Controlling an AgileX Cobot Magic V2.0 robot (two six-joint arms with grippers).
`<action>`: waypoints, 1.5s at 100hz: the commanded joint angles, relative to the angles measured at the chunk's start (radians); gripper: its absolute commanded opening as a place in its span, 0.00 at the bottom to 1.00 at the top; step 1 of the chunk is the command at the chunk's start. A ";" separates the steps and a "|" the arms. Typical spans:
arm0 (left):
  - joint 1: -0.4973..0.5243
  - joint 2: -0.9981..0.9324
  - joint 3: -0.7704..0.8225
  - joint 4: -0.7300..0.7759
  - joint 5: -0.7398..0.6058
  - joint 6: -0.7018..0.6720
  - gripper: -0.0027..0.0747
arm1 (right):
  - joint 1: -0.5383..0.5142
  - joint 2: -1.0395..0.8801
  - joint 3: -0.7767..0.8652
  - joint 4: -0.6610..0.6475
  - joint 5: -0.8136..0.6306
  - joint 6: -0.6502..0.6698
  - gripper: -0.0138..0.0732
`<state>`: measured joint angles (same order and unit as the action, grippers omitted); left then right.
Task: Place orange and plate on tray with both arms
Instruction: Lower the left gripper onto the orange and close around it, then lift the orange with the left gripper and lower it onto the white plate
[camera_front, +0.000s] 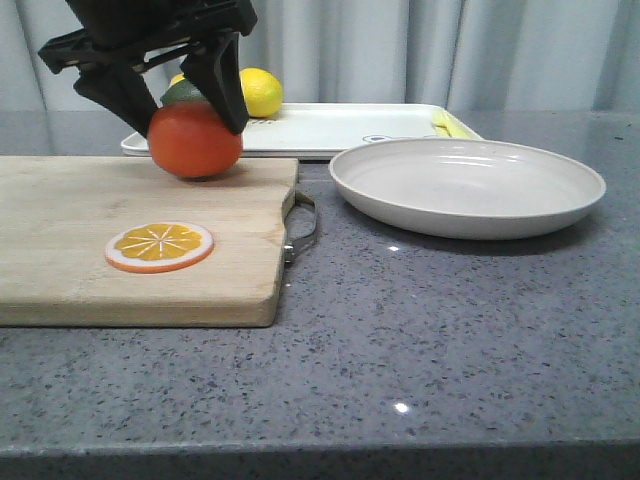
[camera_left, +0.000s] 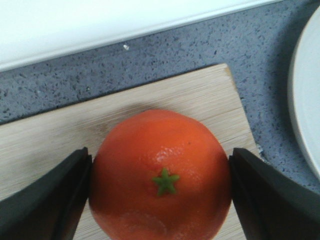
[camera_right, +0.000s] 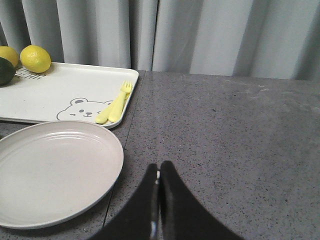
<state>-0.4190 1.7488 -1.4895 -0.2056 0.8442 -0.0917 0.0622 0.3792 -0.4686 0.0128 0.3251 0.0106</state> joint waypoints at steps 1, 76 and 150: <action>-0.006 -0.046 -0.063 -0.031 -0.022 0.003 0.42 | 0.001 0.015 -0.034 -0.002 -0.078 -0.011 0.09; -0.349 0.198 -0.435 -0.036 -0.025 0.056 0.43 | 0.001 0.015 -0.034 -0.002 -0.076 -0.011 0.09; -0.351 0.243 -0.445 -0.034 -0.027 0.056 0.74 | 0.001 0.015 -0.034 -0.001 -0.075 -0.011 0.09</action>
<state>-0.7637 2.0483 -1.8971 -0.2246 0.8631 -0.0356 0.0622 0.3792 -0.4686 0.0128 0.3251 0.0106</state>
